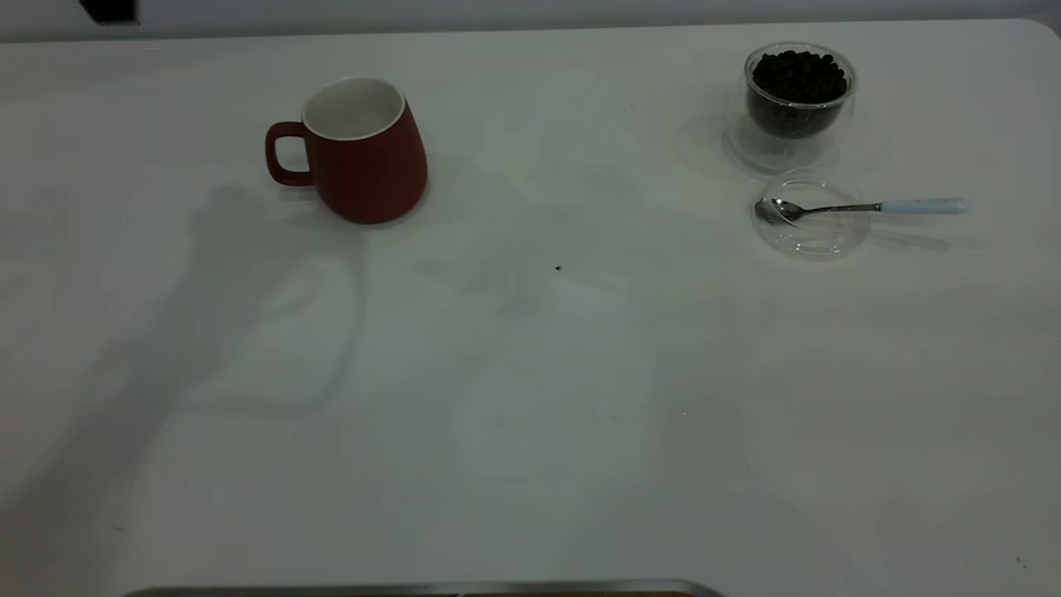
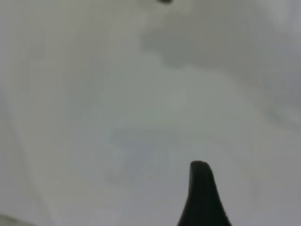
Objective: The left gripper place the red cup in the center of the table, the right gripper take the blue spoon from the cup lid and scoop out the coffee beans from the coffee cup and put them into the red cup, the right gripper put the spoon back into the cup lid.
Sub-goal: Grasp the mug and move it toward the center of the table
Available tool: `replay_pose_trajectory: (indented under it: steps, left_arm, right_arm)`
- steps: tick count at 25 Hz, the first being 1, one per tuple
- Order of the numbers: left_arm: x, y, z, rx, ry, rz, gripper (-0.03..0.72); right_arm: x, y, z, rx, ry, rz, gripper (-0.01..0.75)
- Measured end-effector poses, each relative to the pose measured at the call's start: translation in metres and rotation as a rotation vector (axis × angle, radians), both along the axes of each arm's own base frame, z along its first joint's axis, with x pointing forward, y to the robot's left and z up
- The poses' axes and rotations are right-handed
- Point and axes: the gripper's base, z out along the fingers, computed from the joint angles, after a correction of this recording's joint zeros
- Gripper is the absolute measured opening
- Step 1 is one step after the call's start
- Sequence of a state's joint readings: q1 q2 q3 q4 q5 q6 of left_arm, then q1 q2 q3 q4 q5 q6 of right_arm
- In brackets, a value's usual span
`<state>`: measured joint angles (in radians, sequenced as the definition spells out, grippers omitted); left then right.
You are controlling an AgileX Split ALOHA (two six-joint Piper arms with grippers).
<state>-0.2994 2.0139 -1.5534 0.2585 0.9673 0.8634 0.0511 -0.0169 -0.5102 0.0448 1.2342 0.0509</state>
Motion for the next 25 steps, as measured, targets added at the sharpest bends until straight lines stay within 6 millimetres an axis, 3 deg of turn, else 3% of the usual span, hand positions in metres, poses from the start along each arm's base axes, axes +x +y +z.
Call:
replay_pose_trajectory:
  steps: [10, 25]
  left_arm:
    - [0.023, -0.006, -0.058, 0.043, -0.026, -0.126, 0.587]
    - [0.042, -0.02, -0.121, -0.011, -0.106, -0.243, 0.587]
  right_arm:
    - [0.0, 0.0, 0.0, 0.0, 0.0, 0.0, 0.548]
    - [0.0, 0.0, 0.0, 0.0, 0.0, 0.0, 0.548]
